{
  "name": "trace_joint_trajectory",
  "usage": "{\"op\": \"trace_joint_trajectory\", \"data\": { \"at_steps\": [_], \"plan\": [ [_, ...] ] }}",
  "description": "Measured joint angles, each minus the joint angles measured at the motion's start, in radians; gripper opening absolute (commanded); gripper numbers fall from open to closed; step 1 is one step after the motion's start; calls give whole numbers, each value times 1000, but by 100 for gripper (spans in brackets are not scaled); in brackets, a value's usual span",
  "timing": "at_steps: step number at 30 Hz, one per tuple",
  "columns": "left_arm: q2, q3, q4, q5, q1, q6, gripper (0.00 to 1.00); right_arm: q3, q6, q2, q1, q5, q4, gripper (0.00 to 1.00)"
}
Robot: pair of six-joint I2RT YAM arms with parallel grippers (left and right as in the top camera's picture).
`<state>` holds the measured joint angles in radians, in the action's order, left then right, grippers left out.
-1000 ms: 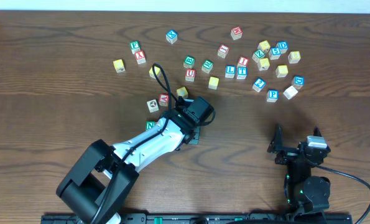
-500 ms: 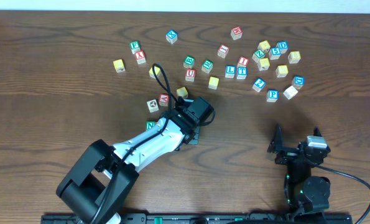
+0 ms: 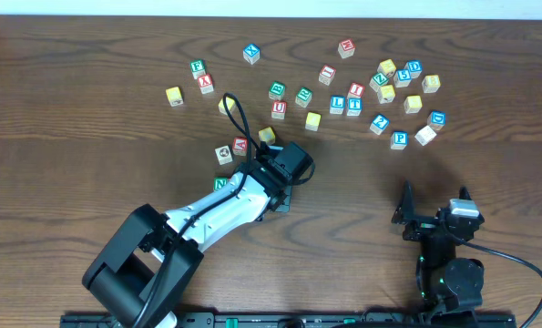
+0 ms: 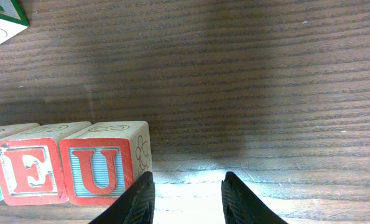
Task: Spell out NEURIPS
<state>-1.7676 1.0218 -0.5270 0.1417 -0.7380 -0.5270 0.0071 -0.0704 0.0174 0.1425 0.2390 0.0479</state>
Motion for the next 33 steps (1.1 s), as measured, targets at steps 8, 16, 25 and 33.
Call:
{"op": "trace_joint_trajectory", "data": {
  "at_steps": [8, 16, 25, 33],
  "plan": [
    [0, 0, 34, -23, 0, 26, 35, 0, 0, 0, 0, 0, 0, 99],
    [0, 63, 37, -64, 0, 56, 35, 0, 0, 0, 0, 0, 0, 99],
    [82, 122, 0, -80, 0, 57, 41, 0, 0, 0, 0, 0, 0, 99],
    [193, 136, -54, -85, 0, 60, 57, 0, 0, 0, 0, 0, 0, 99]
  ]
}}
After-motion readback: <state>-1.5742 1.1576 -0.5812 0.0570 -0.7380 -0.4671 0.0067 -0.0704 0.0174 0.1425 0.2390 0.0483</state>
